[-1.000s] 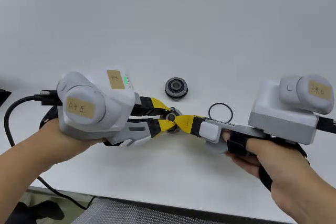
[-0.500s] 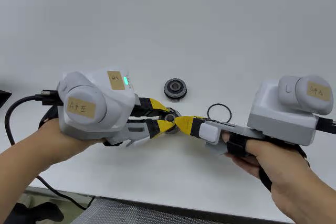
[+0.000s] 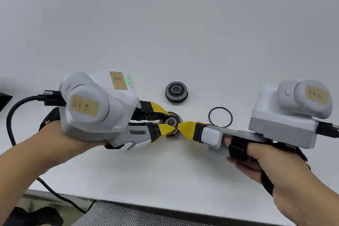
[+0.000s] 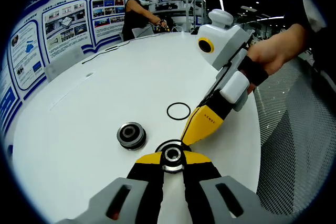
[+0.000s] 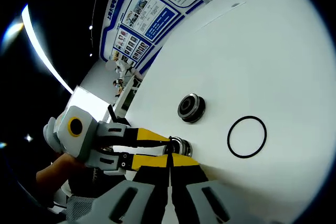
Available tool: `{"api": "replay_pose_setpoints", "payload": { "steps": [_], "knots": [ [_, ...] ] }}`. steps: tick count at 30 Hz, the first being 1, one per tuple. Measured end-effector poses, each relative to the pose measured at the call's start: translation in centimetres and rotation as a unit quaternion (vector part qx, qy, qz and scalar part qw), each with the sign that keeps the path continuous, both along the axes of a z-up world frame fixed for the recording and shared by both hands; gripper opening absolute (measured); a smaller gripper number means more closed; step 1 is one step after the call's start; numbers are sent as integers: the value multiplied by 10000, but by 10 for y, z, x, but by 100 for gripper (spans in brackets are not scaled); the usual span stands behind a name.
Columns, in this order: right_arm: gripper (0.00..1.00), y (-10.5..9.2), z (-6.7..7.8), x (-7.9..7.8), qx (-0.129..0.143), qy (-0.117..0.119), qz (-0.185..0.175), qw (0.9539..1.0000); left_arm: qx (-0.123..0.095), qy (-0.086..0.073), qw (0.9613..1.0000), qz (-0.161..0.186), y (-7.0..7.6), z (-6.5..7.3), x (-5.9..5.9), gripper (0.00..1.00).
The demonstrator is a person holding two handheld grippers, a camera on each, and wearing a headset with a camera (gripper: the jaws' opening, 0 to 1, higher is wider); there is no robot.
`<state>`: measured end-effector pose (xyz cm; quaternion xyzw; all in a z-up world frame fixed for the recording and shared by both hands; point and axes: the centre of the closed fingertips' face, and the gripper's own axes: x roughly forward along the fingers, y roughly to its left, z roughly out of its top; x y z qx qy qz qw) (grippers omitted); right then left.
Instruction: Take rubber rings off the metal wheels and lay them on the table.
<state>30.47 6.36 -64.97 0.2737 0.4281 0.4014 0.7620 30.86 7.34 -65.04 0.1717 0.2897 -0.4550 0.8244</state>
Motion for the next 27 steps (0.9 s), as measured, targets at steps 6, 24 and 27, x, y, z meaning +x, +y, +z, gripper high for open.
{"api": "replay_pose_setpoints", "payload": {
  "steps": [6,24,27],
  "knots": [
    [1,1,-2,-2,-8,87,44,10000,-58,154,9999,-37,-1,2,-10,25],
    [1,21,34,-1,747,193,37,9970,-181,-368,9975,577,38,37,9,38],
    [1,16,42,3,858,178,-62,9961,-216,-422,9970,614,40,44,13,40]
  ]
}}
